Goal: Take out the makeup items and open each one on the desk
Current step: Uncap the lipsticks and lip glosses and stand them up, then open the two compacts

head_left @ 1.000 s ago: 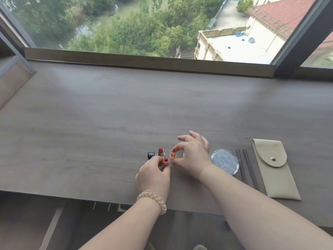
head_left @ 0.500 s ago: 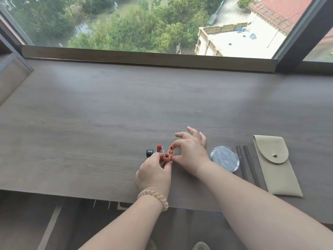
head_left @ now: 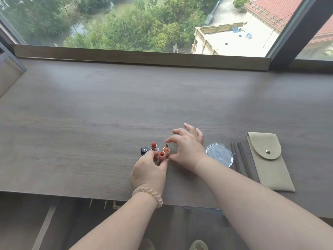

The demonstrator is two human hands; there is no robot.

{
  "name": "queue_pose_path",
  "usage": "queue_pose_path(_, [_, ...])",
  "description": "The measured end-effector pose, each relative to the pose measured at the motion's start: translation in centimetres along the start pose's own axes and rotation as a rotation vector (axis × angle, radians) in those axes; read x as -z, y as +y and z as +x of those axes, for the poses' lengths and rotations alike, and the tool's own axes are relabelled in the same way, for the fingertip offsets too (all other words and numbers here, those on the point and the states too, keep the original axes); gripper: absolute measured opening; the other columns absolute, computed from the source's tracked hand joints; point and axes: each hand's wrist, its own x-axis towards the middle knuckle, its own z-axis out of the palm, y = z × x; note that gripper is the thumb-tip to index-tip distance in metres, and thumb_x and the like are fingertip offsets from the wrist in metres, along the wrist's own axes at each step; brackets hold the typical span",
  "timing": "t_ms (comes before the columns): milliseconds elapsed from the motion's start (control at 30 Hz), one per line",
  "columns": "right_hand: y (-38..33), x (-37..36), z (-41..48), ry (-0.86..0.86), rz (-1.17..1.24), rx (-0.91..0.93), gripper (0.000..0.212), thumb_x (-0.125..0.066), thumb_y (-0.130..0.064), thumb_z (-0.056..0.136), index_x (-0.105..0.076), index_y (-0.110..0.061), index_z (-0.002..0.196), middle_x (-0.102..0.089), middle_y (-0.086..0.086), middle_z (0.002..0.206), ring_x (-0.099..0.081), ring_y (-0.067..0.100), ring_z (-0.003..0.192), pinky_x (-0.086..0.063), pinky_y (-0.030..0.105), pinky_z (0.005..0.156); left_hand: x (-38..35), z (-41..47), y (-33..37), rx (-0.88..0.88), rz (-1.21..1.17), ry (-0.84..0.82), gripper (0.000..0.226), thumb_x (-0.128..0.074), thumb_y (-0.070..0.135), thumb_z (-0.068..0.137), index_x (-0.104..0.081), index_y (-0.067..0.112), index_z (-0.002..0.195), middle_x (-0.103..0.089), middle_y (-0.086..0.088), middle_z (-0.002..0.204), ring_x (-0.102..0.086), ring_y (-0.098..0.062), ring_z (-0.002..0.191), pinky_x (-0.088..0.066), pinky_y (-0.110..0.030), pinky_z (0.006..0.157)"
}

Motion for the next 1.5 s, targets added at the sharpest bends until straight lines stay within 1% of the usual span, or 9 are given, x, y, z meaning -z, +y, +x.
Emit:
queue_pose_path(267, [4.5,2.1,-3.6,0.038,0.029,-0.04,0.074,-0.079,-0.046,0.06,-0.049,-0.041,0.128,-0.043,-0.015,0.138,-0.009,0.014,0.142,0.003,0.037,0.113,0.6,-0.5,0.3,-0.004,-0.051,0.008,0.03,-0.073,0.046,0.071,-0.066,0.031,0.096,-0.068,0.015,0.097,-0.062,-0.012,0.095,-0.041,-0.025,0.072])
queue_pose_path(433, [5.0,1.7,-4.6,-0.049,-0.047,-0.057,0.083,-0.074,-0.055,0.06,-0.04,-0.04,0.134,-0.039,-0.014,0.142,-0.008,0.015,0.143,0.005,0.038,0.113,1.2,-1.8,-0.1,-0.204,-0.105,0.15,0.048,-0.082,0.034,0.063,-0.062,0.026,0.106,-0.058,0.008,0.098,-0.058,-0.02,0.093,-0.049,-0.042,0.083])
queue_pose_path(600, [4.8,1.0,-4.5,0.046,-0.008,-0.089,0.071,-0.072,-0.044,0.065,-0.045,-0.034,0.13,-0.052,-0.015,0.127,-0.028,0.013,0.134,-0.002,0.038,0.114,1.7,-2.6,2.2,-0.417,-0.353,0.127,0.042,-0.077,0.023,0.066,-0.061,0.024,0.105,-0.05,0.02,0.088,-0.057,-0.011,0.078,-0.045,-0.017,0.074])
queue_pose_path(733, [4.8,1.7,-4.8,0.117,0.06,-0.095,0.075,-0.072,-0.045,0.057,-0.05,-0.032,0.127,-0.057,-0.018,0.119,-0.04,0.011,0.124,-0.009,0.039,0.113,2.6,-2.8,3.9,-0.405,-0.475,0.08,0.036,-0.069,0.029,0.068,-0.06,0.028,0.103,-0.055,0.014,0.09,-0.058,-0.012,0.078,-0.05,-0.027,0.071])
queue_pose_path(900, [4.2,7.2,-6.3,0.067,0.759,-0.196,0.065,-0.085,-0.031,0.057,-0.061,-0.036,0.117,-0.06,-0.017,0.116,-0.049,-0.004,0.112,-0.038,0.009,0.086,4.4,-3.3,5.6,-0.244,-0.637,-0.385,0.061,-0.073,0.041,0.061,-0.049,0.043,0.117,-0.052,0.01,0.122,-0.058,-0.008,0.1,-0.051,-0.032,0.088])
queue_pose_path(1000, [3.4,10.6,-7.5,-0.01,0.88,-0.124,0.056,-0.084,-0.036,0.054,-0.067,-0.037,0.107,-0.064,-0.015,0.111,-0.052,-0.005,0.111,-0.041,0.011,0.086,5.2,-3.8,7.4,-0.116,-0.877,-0.691,0.091,-0.078,0.035,0.06,-0.032,0.042,0.139,-0.049,0.005,0.133,-0.064,-0.008,0.105,-0.052,-0.035,0.087])
queue_pose_path(1133, [2.2,13.4,-9.0,-0.025,0.841,-0.068,0.05,-0.085,-0.036,0.061,-0.069,-0.034,0.108,-0.066,-0.008,0.112,-0.055,-0.004,0.109,-0.042,0.019,0.095,6.1,-3.9,8.9,-0.028,-1.119,-0.869,0.074,-0.079,0.021,0.066,-0.047,0.034,0.131,-0.068,-0.007,0.11,-0.068,-0.023,0.099,-0.054,-0.037,0.077])
queue_pose_path(1267, [2.0,15.0,-10.2,-0.022,0.685,-0.012,0.046,-0.079,-0.037,0.073,-0.065,-0.03,0.117,-0.064,-0.014,0.118,-0.051,-0.011,0.113,-0.037,0.015,0.098,5.9,-4.3,9.4,0.019,-1.226,-0.92,0.068,-0.083,0.014,0.062,-0.057,0.029,0.122,-0.065,-0.018,0.108,-0.064,-0.034,0.101,-0.049,-0.05,0.095])
queue_pose_path(1500, [1.8,16.3,-11.0,0.062,0.066,0.207,0.067,-0.031,-0.06,0.074,-0.054,-0.029,0.128,-0.065,-0.011,0.117,-0.049,0.003,0.118,-0.002,0.033,0.115,5.1,-5.0,10.0,0.036,-1.301,-0.984,0.087,-0.094,0.017,0.045,-0.056,0.02,0.123,-0.067,-0.018,0.1,-0.067,-0.034,0.089,-0.051,-0.05,0.092])
